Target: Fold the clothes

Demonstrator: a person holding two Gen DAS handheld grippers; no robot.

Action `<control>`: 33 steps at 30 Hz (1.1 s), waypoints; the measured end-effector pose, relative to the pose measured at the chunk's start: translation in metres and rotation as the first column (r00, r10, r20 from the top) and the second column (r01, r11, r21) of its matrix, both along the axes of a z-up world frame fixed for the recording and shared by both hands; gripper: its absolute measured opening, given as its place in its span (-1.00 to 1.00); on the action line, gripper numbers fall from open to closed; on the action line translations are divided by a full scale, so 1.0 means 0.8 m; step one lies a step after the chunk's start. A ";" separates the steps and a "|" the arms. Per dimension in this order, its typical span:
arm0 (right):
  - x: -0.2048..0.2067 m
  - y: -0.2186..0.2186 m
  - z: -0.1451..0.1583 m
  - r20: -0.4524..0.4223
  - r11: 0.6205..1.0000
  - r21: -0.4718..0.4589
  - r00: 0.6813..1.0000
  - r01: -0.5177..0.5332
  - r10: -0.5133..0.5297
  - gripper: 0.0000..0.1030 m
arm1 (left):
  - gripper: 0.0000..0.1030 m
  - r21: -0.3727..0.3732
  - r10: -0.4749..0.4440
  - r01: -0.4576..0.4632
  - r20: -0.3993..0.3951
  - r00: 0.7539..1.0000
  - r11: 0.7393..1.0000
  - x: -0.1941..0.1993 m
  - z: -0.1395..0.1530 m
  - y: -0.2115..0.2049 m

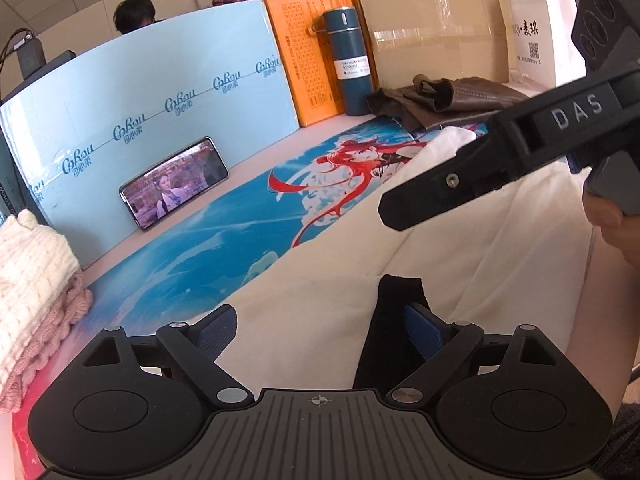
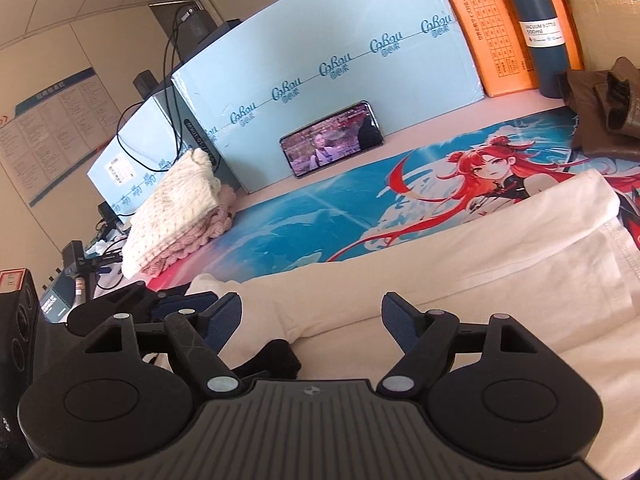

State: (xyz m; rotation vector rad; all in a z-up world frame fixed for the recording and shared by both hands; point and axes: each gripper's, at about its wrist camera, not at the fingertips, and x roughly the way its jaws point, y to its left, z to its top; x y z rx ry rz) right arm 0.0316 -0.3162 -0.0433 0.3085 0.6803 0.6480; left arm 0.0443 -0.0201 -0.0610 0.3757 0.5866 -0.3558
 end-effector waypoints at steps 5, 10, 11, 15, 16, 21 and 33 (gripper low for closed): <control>-0.001 -0.034 -0.008 0.025 0.999 -0.002 0.999 0.038 -0.038 0.62 | 0.94 -0.010 0.062 -0.062 0.081 0.995 0.998 -0.016 -0.005 0.000; -0.004 -0.080 0.006 0.103 0.998 0.028 0.993 0.050 -0.053 0.69 | 0.96 -0.060 0.145 -0.134 0.249 0.958 0.989 -0.054 0.014 -0.014; -0.002 -0.091 0.010 0.122 0.998 0.027 0.991 0.059 -0.062 0.70 | 0.97 -0.072 0.158 -0.144 0.275 0.948 0.987 -0.062 0.016 -0.022; 0.016 -0.133 0.021 0.151 0.995 0.022 0.984 0.096 -0.098 0.74 | 0.98 -0.078 0.129 -0.108 0.349 0.928 0.991 -0.091 0.018 -0.065; 0.023 -0.144 0.022 0.150 0.994 0.019 0.983 0.106 -0.107 0.74 | 0.98 -0.076 0.106 -0.084 0.352 0.930 0.994 -0.097 0.017 -0.077; 0.058 -0.183 0.016 0.119 0.994 0.006 0.987 0.107 -0.107 0.74 | 0.99 -0.030 -0.049 0.063 0.332 0.942 0.998 -0.104 0.002 -0.136; 0.139 -0.212 -0.017 -0.022 0.998 0.063 1.000 0.023 -0.022 0.74 | 0.99 0.042 -0.217 0.214 0.277 0.936 0.976 -0.081 -0.019 -0.232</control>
